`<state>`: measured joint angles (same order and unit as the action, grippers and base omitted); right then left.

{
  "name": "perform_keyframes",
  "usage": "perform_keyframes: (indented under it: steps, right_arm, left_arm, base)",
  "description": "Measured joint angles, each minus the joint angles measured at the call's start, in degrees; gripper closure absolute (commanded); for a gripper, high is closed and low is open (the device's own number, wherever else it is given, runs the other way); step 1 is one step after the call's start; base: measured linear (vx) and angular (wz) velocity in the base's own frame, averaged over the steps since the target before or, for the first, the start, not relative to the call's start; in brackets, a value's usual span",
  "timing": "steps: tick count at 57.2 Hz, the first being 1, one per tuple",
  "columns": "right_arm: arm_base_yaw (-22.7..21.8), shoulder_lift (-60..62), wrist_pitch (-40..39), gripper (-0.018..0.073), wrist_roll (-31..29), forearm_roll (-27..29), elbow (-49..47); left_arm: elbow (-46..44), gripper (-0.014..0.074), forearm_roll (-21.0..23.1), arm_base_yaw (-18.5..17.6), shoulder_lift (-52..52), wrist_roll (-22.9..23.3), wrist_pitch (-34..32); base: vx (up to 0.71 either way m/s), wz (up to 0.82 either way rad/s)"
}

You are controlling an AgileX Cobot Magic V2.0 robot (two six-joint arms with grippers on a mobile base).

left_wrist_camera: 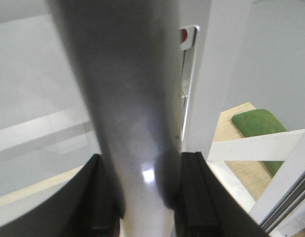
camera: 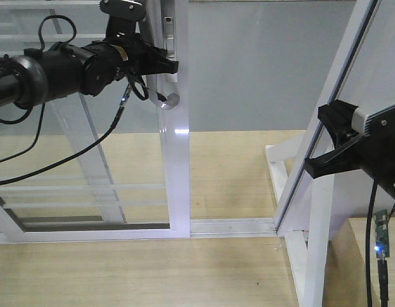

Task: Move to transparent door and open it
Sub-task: 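Push the handle with the left gripper, sliding the door farther open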

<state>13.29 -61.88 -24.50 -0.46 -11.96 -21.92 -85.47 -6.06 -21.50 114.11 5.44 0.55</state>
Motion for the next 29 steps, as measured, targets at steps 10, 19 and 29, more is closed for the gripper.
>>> perform_keyframes:
  steps: [10, 19, 29]
  right_arm:
    - [0.0, 0.0, 0.0, 0.0566, 0.0, 0.0, 0.0]
    - [0.0, 0.0, 0.0, 0.0566, 0.0, 0.0, 0.0]
    - [0.0, 0.0, 0.0, 0.0566, 0.0, 0.0, 0.0]
  left_arm:
    - [3.9, 0.0602, 0.0, 2.5, -2.6, 0.0, -1.4]
    - [8.3, 0.0602, 0.2, 5.0, -5.4, 0.0, -3.1]
    - [12.7, 0.0602, 0.2, 7.6, -8.2, -0.5, -5.9]
  base:
    - [0.00, 0.00]
    - [0.00, 0.00]
    - [0.00, 0.00]
